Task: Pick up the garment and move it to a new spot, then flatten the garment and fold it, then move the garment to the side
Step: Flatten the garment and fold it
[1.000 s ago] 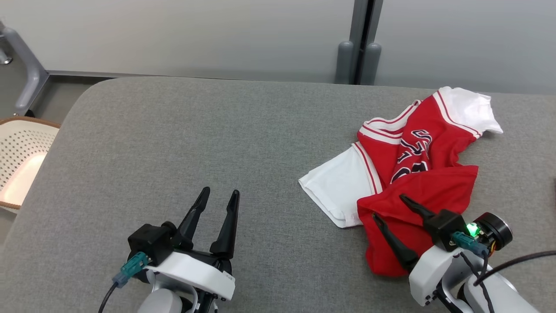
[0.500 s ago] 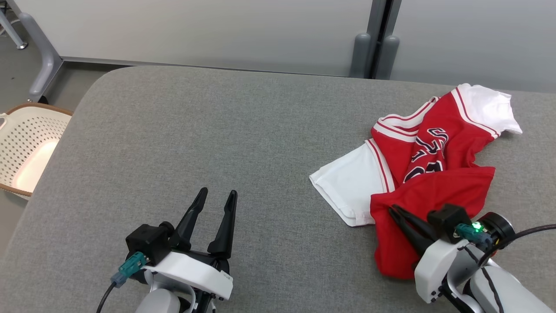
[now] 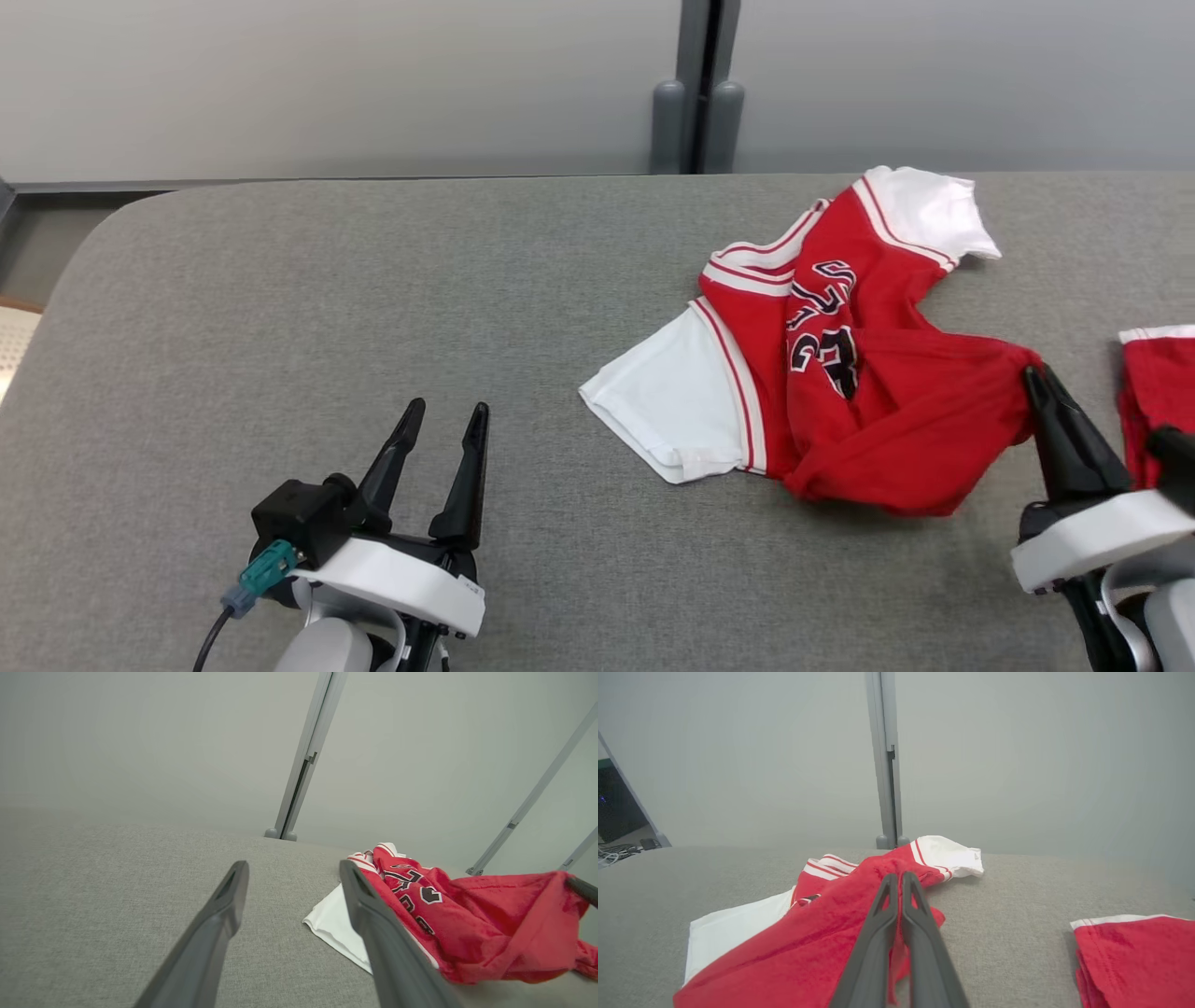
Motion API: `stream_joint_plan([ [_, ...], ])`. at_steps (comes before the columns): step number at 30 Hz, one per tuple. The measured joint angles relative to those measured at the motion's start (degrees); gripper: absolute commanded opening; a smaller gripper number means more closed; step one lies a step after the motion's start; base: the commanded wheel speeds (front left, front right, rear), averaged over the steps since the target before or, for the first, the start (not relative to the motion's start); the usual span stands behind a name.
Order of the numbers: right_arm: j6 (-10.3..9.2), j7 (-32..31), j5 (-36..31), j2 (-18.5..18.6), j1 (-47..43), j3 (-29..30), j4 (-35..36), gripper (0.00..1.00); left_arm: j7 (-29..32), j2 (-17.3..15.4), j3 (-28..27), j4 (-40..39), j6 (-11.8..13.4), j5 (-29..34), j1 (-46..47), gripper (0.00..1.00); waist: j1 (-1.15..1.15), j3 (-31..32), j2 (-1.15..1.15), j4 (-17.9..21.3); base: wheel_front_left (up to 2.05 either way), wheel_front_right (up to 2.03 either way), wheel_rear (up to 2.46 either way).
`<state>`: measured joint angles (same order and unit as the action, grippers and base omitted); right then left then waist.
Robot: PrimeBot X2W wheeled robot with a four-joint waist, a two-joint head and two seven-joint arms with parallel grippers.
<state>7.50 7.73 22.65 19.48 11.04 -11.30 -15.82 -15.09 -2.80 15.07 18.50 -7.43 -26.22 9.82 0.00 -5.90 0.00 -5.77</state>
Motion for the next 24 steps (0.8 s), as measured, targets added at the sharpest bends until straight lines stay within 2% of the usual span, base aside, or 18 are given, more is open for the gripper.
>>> stream_joint_plan([
  [5,0.0,-0.2,-0.6,-4.1,-3.2,8.5,1.1,0.0,0.0,0.0,0.3,-0.2,0.0,0.6,0.2,1.0,0.0,0.2,0.0,3.3,0.0,0.0,0.0],
  [9,0.0,-0.7,-2.1,-7.1,-4.3,13.2,1.7,0.0,0.0,0.0,0.3,-0.2,0.0,0.9,0.8,1.0,0.0,0.0,0.0,5.6,0.0,0.0,0.0],
  [17,0.0,-1.3,-8.4,-11.7,-4.9,23.9,0.0,0.0,0.0,0.0,1.6,0.5,0.0,1.3,2.4,1.0,0.0,-1.5,0.0,8.8,0.0,0.0,0.0],
  [21,0.0,-1.7,-9.9,-13.6,-3.9,26.9,-0.8,0.0,0.0,0.0,4.1,2.6,0.0,1.4,3.9,1.0,0.0,-2.5,0.0,9.9,0.0,0.0,0.0],
  [24,0.0,-0.7,-15.1,-13.6,-3.4,28.5,-1.1,0.0,0.0,-0.3,7.9,7.5,0.0,1.3,5.9,1.0,0.0,-3.4,0.0,10.5,0.0,0.0,0.0],
])
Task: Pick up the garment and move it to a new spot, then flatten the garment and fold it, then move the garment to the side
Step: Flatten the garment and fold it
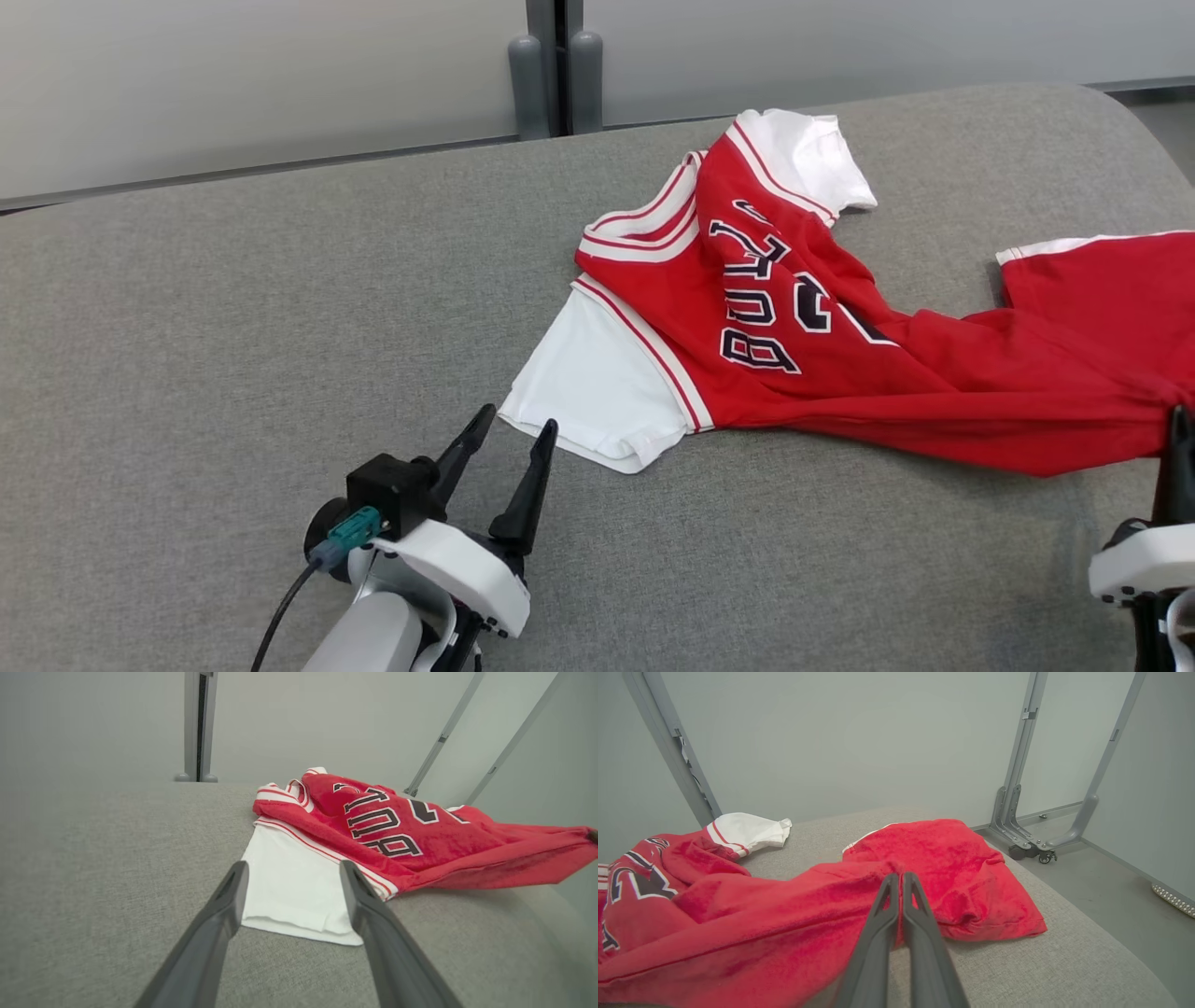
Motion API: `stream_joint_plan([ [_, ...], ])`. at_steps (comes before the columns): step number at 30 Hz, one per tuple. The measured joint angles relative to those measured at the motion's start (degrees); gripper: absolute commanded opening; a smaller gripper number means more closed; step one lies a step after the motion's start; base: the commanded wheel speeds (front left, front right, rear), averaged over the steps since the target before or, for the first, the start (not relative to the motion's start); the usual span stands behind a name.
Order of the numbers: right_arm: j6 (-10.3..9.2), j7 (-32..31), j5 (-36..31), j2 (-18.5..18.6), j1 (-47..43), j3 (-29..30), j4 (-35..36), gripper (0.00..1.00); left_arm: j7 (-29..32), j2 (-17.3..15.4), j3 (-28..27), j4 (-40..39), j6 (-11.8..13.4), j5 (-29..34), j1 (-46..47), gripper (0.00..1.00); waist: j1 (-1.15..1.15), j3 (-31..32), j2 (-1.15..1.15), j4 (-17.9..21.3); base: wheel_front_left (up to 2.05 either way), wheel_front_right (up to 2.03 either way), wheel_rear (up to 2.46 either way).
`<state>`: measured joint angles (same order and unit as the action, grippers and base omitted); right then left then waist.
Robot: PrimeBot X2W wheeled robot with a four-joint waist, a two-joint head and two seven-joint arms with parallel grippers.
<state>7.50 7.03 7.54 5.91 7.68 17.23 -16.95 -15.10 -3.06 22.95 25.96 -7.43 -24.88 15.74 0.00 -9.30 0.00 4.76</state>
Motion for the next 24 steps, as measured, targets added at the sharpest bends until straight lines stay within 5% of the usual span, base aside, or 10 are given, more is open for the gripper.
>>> stream_joint_plan([
  [17,0.0,2.1,-0.9,-2.6,4.6,-4.0,-3.3,0.0,3.4,0.0,5.6,31.4,0.2,-1.9,18.5,1.0,0.0,-3.8,0.0,5.1,0.0,0.0,0.0],
  [18,0.0,2.4,-0.9,-2.6,4.7,-4.1,-3.5,0.0,3.9,0.0,6.0,32.1,0.1,-2.4,18.8,0.94,0.0,-3.8,0.0,5.1,0.0,0.0,0.0],
  [20,0.0,2.4,-0.9,-2.6,4.7,-4.0,-3.8,0.0,5.9,-0.1,8.3,32.3,0.0,-3.9,19.0,0.0,0.0,-3.6,0.0,5.1,0.0,0.0,0.0],
  [24,0.0,2.9,-1.0,-2.6,4.7,-4.3,-4.4,0.0,6.7,0.2,13.1,29.2,0.0,-8.9,18.0,0.0,0.0,-3.1,0.0,4.4,0.0,0.0,0.0],
])
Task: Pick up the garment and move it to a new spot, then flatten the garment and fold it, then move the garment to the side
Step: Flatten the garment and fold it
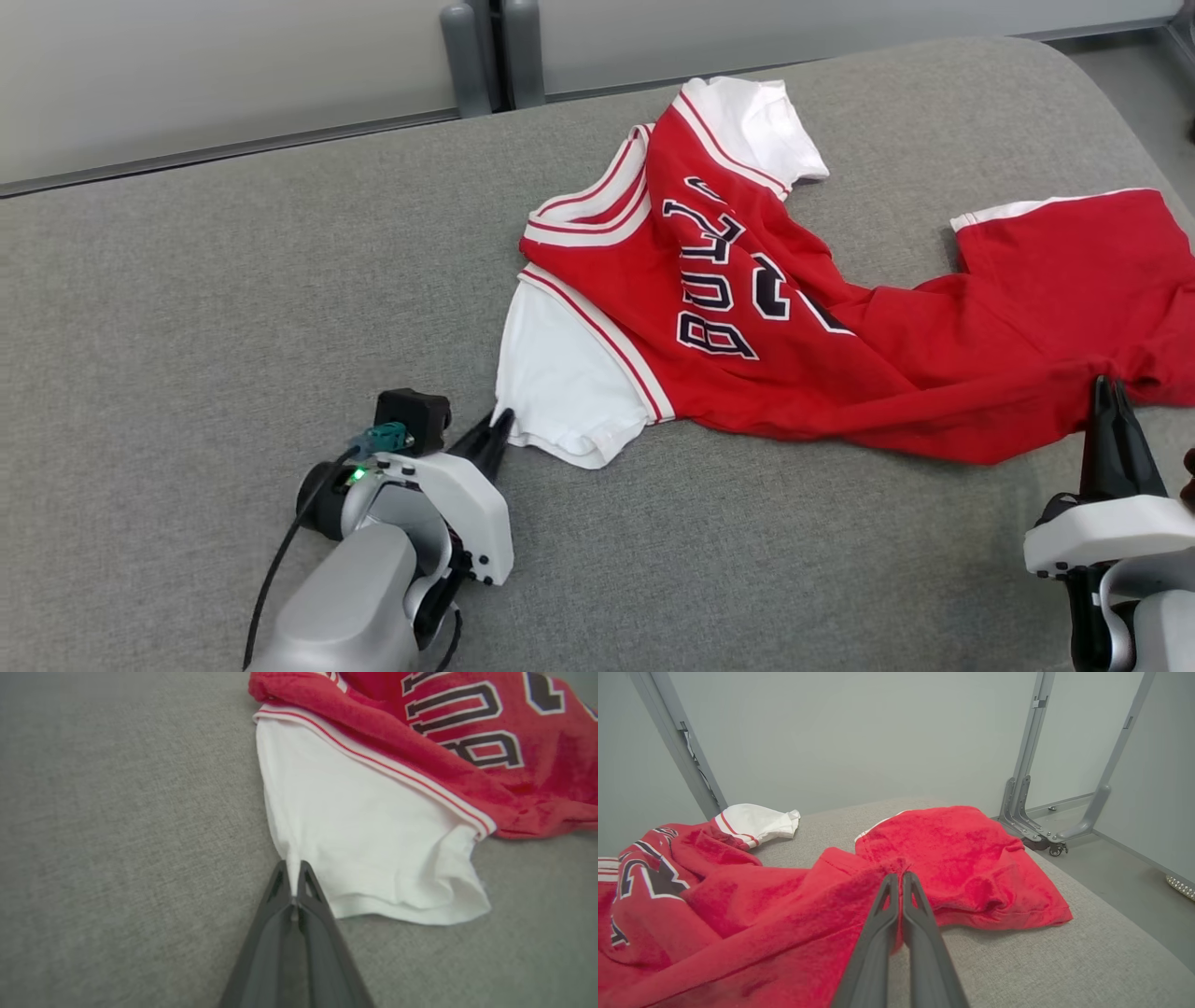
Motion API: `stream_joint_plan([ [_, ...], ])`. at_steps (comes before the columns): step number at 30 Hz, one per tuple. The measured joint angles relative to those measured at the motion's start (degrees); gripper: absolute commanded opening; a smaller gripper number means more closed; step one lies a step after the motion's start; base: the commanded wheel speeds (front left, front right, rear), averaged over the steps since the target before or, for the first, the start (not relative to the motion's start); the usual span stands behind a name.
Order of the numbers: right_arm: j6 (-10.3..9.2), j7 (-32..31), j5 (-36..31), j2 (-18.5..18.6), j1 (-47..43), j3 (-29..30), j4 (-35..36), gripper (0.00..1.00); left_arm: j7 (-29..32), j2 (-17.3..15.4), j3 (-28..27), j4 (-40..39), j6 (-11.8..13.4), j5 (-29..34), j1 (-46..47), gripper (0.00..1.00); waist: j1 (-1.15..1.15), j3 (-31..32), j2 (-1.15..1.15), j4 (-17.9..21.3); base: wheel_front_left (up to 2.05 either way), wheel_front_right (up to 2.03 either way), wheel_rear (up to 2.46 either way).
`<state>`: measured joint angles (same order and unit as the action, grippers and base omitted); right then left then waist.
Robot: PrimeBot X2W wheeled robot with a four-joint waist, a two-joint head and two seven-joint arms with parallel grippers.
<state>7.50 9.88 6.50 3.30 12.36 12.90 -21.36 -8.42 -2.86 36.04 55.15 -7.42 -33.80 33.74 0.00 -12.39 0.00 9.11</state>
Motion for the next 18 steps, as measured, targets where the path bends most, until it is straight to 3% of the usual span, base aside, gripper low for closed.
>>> stream_joint_plan([
  [5,0.0,0.7,0.0,1.0,0.0,-1.0,0.6,0.0,-3.7,-0.4,2.6,-4.6,0.0,-5.9,-1.0,0.0,0.0,1.3,0.0,-2.2,0.0,0.0,0.0],
  [9,-0.01,0.6,1.2,3.1,0.6,-3.5,1.8,0.0,-5.4,-1.9,4.1,-14.0,0.0,-14.1,-2.0,0.0,0.0,3.4,0.0,-4.4,0.0,0.0,0.0],
  [13,-0.01,-0.7,3.1,5.7,3.3,-6.9,3.4,0.0,-6.0,-6.0,6.6,-29.1,0.0,-24.7,-2.2,0.0,0.0,5.7,0.0,-6.9,0.0,0.0,0.0],
  [18,0.0,-1.9,6.7,8.1,9.1,-9.2,5.1,0.0,-6.5,-12.4,2.4,-41.8,0.0,-34.1,-1.1,0.0,0.0,9.2,0.0,-9.7,0.0,0.0,0.0],
])
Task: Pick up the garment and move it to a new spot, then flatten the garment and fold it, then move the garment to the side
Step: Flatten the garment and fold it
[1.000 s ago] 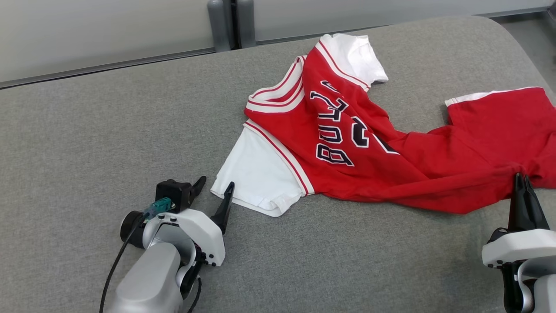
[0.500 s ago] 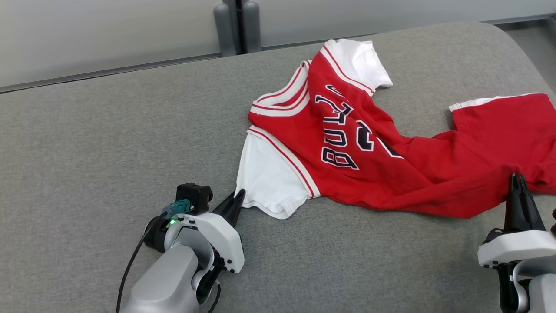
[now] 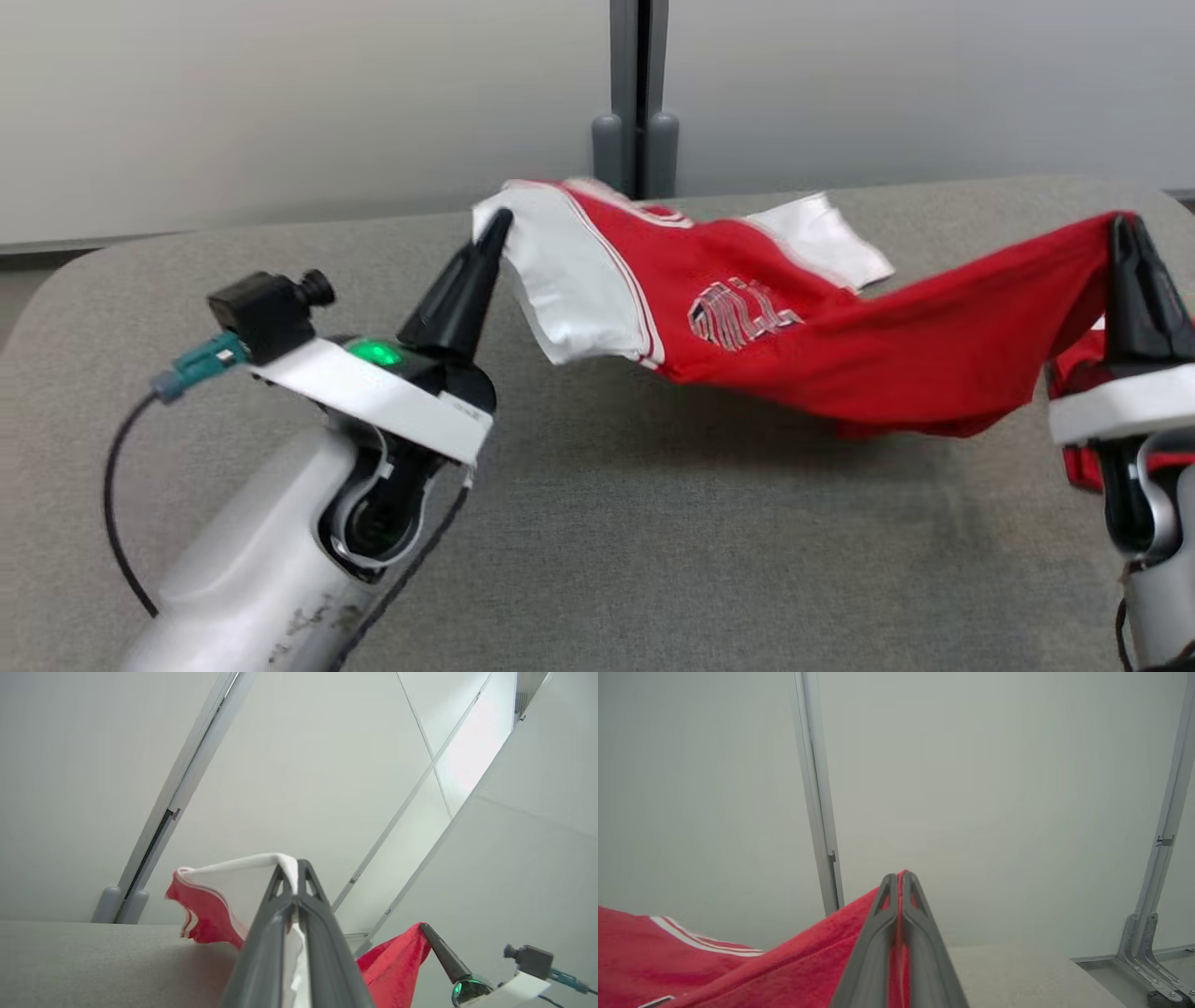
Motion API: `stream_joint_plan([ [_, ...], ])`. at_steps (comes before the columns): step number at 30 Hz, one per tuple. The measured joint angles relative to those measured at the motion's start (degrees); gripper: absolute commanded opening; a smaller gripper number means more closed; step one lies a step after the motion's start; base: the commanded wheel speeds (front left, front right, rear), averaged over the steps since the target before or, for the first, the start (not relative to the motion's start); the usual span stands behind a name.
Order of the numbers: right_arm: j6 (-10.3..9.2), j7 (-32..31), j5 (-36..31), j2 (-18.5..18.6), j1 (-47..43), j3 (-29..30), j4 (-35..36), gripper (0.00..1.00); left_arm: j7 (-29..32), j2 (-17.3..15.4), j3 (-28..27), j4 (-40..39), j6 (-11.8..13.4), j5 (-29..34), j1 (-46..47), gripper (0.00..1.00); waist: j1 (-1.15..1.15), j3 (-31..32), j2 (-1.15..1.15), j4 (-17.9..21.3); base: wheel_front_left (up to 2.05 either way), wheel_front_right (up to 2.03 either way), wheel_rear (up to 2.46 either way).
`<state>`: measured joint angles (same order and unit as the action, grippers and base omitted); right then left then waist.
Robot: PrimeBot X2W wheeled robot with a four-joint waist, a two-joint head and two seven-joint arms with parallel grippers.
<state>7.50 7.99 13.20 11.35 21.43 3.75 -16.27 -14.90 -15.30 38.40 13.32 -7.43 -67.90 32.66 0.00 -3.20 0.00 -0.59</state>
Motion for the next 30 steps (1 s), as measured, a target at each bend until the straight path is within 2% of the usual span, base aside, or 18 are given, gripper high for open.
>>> stream_joint_plan([
  [4,0.0,-1.0,1.8,2.0,5.3,-1.1,0.9,0.0,0.0,-1.8,-4.3,-5.6,0.0,-5.0,2.8,0.0,0.0,2.4,0.0,-2.1,0.0,0.0,0.0],
  [9,0.01,-2.2,3.6,2.5,10.0,-0.2,2.4,0.0,0.6,-2.8,-8.2,-8.4,0.3,-7.8,7.0,0.0,0.0,4.1,0.0,-3.9,0.0,0.0,0.0],
  [12,0.0,-4.0,5.7,1.4,11.2,1.9,3.7,0.0,2.3,-2.2,-9.9,-10.9,2.6,-11.0,8.7,0.0,0.0,5.3,0.0,-4.8,0.0,0.0,0.0],
  [15,-0.01,-5.9,6.8,0.5,11.5,3.9,6.6,0.0,2.4,-2.6,-12.0,-14.3,5.9,-12.7,8.8,0.0,0.0,6.1,0.0,-5.2,0.0,0.0,0.0],
  [22,-0.01,-13.2,5.9,-0.7,8.2,5.8,14.3,0.0,4.2,-4.0,-13.4,-21.5,13.0,-14.9,6.5,0.0,0.0,6.0,0.0,-5.5,0.0,0.0,0.0],
  [26,-0.01,-17.0,5.3,-1.6,8.7,7.8,17.5,0.0,5.9,-5.6,-13.3,-22.2,16.0,-14.6,6.6,0.0,0.0,4.7,0.0,-5.4,0.0,0.0,0.0],
  [30,-0.01,-20.7,4.4,-3.7,14.2,9.6,17.8,0.0,7.7,-5.9,-15.0,-20.8,18.4,-15.6,10.5,0.0,0.0,1.5,0.0,-5.0,0.0,0.0,0.0],
])
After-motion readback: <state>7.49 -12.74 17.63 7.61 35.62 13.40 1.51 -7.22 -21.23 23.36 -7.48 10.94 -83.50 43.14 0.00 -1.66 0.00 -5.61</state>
